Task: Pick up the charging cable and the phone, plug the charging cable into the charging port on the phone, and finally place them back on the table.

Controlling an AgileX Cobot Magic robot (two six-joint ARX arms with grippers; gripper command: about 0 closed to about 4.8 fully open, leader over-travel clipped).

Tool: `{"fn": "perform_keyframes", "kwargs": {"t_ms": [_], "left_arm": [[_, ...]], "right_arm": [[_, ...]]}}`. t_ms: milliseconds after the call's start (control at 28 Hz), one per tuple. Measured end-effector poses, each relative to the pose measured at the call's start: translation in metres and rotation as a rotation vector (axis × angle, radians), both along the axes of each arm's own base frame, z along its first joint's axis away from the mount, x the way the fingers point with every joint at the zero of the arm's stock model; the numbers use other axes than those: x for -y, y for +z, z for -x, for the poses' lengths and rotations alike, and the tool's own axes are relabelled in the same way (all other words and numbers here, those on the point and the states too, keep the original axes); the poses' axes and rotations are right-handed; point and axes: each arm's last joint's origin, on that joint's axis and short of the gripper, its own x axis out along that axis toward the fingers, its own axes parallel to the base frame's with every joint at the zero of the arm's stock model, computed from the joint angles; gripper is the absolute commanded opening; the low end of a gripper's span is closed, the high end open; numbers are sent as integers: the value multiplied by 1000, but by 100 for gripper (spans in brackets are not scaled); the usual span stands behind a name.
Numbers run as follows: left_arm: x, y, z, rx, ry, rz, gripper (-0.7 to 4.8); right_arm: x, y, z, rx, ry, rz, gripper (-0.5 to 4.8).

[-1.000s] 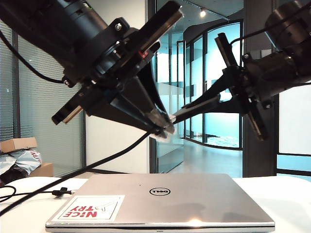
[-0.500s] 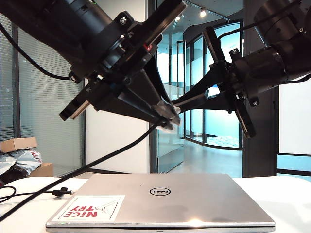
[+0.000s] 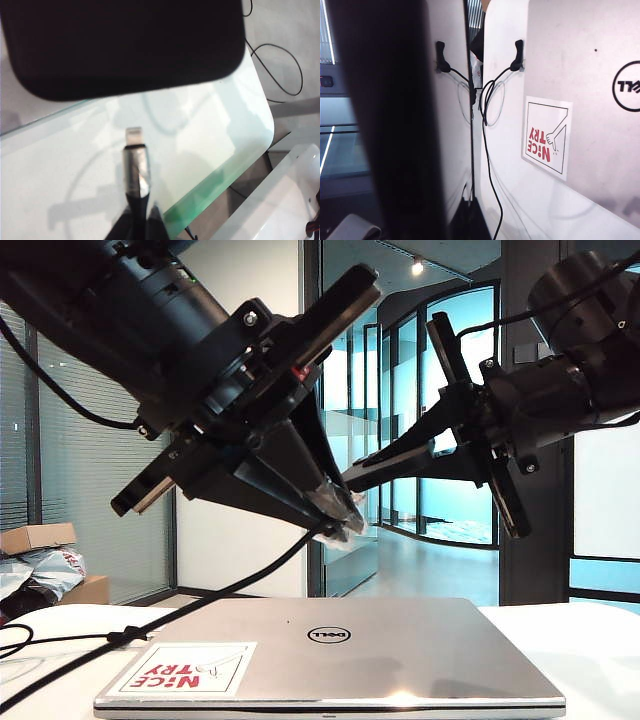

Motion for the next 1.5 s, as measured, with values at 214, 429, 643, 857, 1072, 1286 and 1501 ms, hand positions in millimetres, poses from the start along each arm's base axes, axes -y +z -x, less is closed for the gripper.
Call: {"fn": "perform_keyframes", "kwargs": {"t_ms": [214,429,643,857,1072,1286,1501], "left_arm": [[1,2,-1,4,10,24,-7],[1,2,-1,3,12,25,-7],[1,2,-1,3,12,25,-7],[1,2,-1,2,11,25,-7],[1,2,-1,2,11,24,-7],[1,2,-1,2,12,24,-7],[1,2,-1,2,12,24,-7]], "right_arm": [[0,-7,5,-19,7,6,-5],[0,-8,7,-5,1,-1,-5],[-2,-5,5,13,-22,-22,-6],[5,-8,18,43,-108,5,-6],[4,-2,16,86,-112,-27,-6],[2,-2,17,82,-106,-32,-6],[0,-3,19,88,-82,-22,-6]]}}
